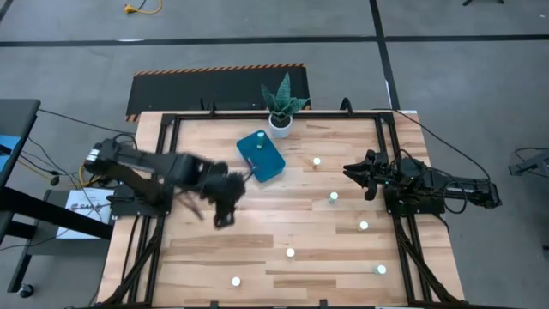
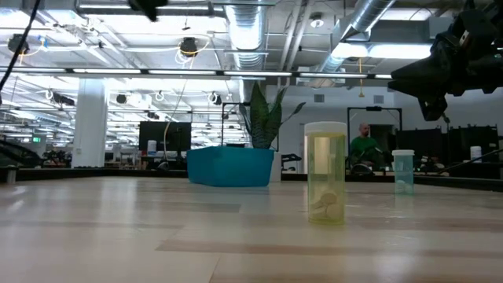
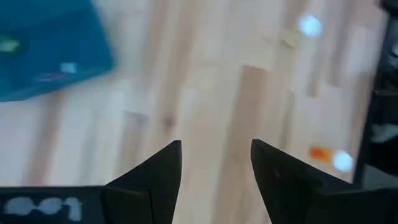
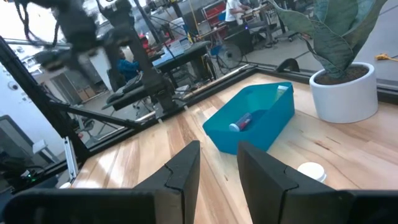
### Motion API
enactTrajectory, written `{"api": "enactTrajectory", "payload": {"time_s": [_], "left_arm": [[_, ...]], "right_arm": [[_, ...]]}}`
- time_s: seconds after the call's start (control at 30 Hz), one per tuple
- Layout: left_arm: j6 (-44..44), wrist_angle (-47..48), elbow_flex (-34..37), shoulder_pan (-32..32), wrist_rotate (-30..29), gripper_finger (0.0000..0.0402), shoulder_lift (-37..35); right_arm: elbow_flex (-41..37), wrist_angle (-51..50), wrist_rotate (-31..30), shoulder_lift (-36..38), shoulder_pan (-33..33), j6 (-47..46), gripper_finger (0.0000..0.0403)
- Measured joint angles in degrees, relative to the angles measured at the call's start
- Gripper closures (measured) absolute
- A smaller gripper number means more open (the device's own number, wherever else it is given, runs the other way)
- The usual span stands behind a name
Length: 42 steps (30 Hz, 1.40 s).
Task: Pick and place pill bottles into a basket
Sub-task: Put the orange pill bottle into the blue bin
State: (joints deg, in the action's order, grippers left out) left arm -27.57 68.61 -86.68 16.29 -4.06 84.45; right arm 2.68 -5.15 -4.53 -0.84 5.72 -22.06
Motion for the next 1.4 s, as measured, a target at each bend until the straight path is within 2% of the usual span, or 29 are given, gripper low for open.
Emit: {"api": "enactTrajectory", "payload": {"time_s": [0.3,0.43,0.57,0.87,1.17,1.4], "left_arm": [[-1.0,-9.8,16.2,19.9,-1.2,0.0221,-5.3],[-0.7,-11.9,21.9,25.2,-2.3,0.0221,-5.4],[-0.6,-22.6,28.3,29.1,-2.0,0.0221,-5.3],[-0.1,-39.9,37.2,31.2,-2.6,0.0221,-2.7],[4.5,-51.8,37.4,31.3,-0.9,0.0221,6.9],[5.2,-59.6,37.4,31.3,-2.8,0.0221,9.7]], "right_arm": [[0.0,0.0,0.0,0.0,0.0,0.0,0.0303],[0.0,0.0,0.0,0.0,0.0,0.0,0.0303],[0.0,0.0,0.0,0.0,0.0,0.0,0.0303],[0.0,0.0,0.0,0.0,0.0,0.0,0.0303],[0.0,0.1,0.0,0.0,0.0,0.0,0.0303],[0.0,0.3,0.0,0.0,0.0,0.0,0.0303]]}}
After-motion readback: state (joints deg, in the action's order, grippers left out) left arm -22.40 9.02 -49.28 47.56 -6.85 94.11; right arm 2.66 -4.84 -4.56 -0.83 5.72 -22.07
